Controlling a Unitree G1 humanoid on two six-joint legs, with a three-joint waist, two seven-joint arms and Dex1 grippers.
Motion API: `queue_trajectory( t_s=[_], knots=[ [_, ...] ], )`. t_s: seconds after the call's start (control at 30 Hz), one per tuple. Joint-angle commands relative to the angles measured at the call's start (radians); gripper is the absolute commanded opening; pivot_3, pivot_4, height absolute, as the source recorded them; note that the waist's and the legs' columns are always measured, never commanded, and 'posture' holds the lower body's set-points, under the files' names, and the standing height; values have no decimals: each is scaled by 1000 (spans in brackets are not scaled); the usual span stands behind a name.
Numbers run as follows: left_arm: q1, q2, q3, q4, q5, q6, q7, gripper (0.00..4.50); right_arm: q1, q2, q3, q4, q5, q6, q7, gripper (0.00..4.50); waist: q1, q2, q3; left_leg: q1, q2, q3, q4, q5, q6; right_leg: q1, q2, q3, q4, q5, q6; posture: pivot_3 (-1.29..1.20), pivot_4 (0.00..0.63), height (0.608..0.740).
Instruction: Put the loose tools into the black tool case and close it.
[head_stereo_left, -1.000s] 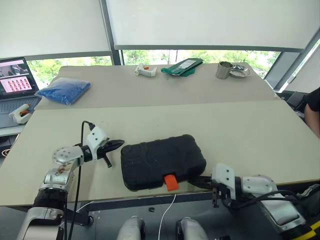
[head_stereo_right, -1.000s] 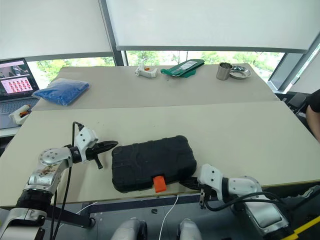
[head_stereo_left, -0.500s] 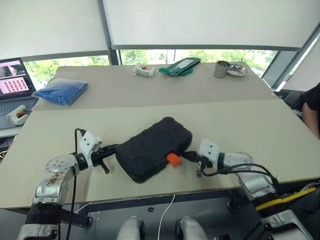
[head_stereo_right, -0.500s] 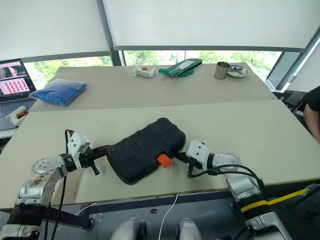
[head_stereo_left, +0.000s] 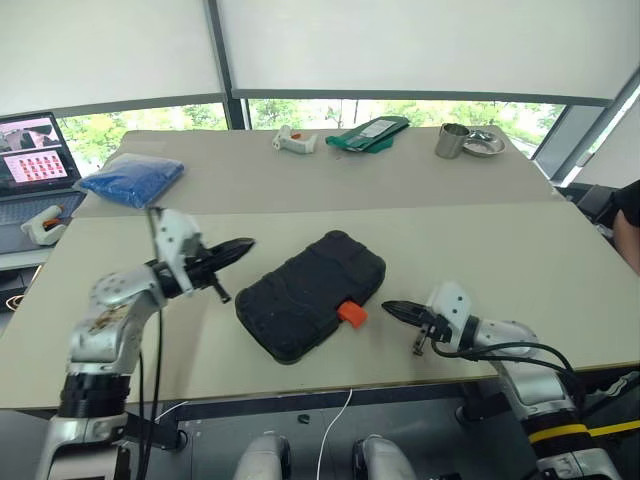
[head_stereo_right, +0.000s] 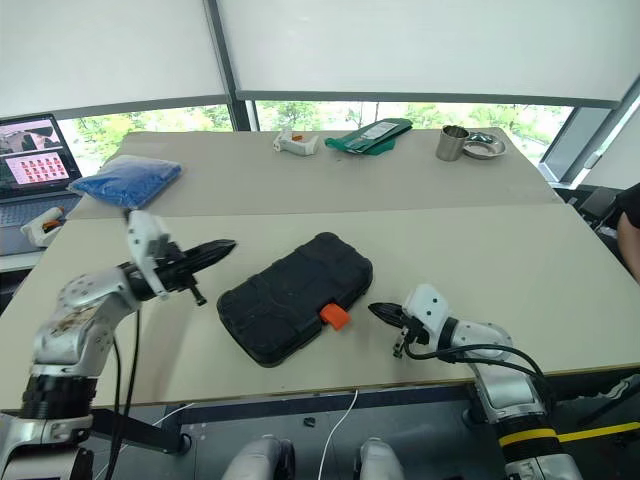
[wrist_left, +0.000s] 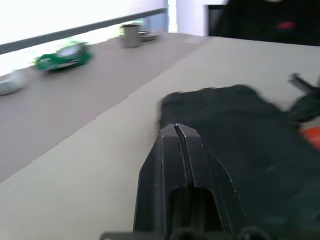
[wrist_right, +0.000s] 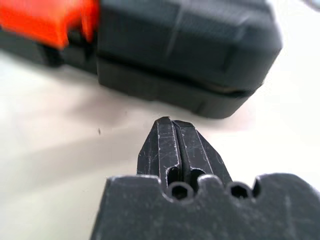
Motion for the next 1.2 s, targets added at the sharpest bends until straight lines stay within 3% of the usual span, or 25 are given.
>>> queue_trajectory(
  t_s=[0.03,0.17,0.23,0.33,0.8,1.2],
  knots=[
    [-69,-71,-160,83,142,-34,26,16,14,3,-51,-99,67,17,-6,0,0,0,0,0,0,1,0,0,0,1,1,0,0,-1,1,0,150,740],
    [-85,-87,-324,155,295,-33,18,16,15,7,-39,-155,88,10,16,0,-3,0,0,1,1,0,0,0,0,1,2,0,0,-3,4,0,150,740],
    [-69,-90,-354,158,308,-1,10,16,11,5,-19,-181,98,32,31,0,-4,2,-1,3,1,0,0,0,0,3,2,1,0,-3,4,0,150,740],
    [-52,-102,-350,147,298,41,14,16,7,7,26,-195,70,34,53,0,-3,3,-4,12,2,-3,-1,-1,0,11,2,1,-1,-6,2,0,150,740],
    [-29,-97,-291,119,290,79,34,16,-66,62,166,19,-95,-69,58,0,-13,6,-10,12,2,-5,-1,-2,0,11,1,1,0,-9,-2,0,150,740],
    [-18,-111,-279,113,289,81,43,16,-102,110,190,61,-96,-58,71,0,-22,6,-10,12,2,-5,-2,-2,0,10,1,1,0,-9,-1,0,150,740]
  ],
)
